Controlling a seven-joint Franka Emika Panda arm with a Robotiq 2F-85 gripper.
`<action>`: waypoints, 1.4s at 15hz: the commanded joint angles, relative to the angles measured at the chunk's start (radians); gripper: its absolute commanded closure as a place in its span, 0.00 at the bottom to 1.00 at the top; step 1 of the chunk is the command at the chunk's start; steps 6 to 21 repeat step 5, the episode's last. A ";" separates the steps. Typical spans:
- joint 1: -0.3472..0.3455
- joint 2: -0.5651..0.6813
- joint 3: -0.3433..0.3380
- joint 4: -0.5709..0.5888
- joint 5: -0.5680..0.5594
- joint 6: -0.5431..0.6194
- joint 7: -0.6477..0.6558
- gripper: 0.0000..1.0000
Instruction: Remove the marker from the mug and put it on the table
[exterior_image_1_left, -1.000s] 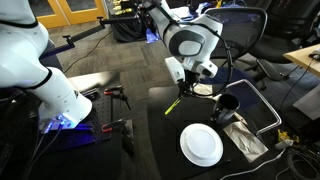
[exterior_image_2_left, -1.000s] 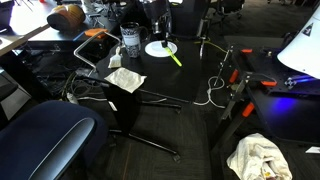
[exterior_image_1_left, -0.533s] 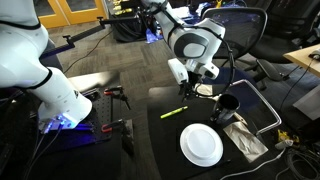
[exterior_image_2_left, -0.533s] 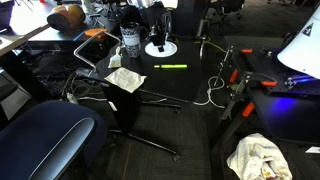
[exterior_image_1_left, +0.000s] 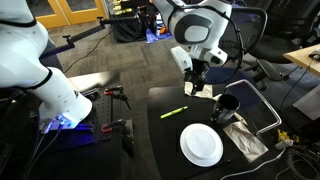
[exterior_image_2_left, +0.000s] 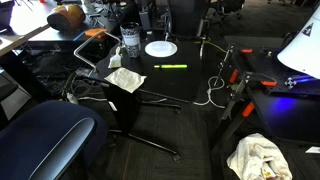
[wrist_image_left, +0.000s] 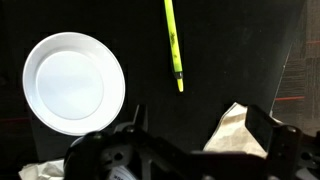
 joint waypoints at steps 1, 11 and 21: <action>0.002 -0.069 0.004 -0.050 0.023 0.016 -0.011 0.00; 0.007 -0.033 -0.004 -0.012 0.007 -0.003 -0.002 0.00; 0.007 -0.033 -0.004 -0.012 0.007 -0.003 -0.002 0.00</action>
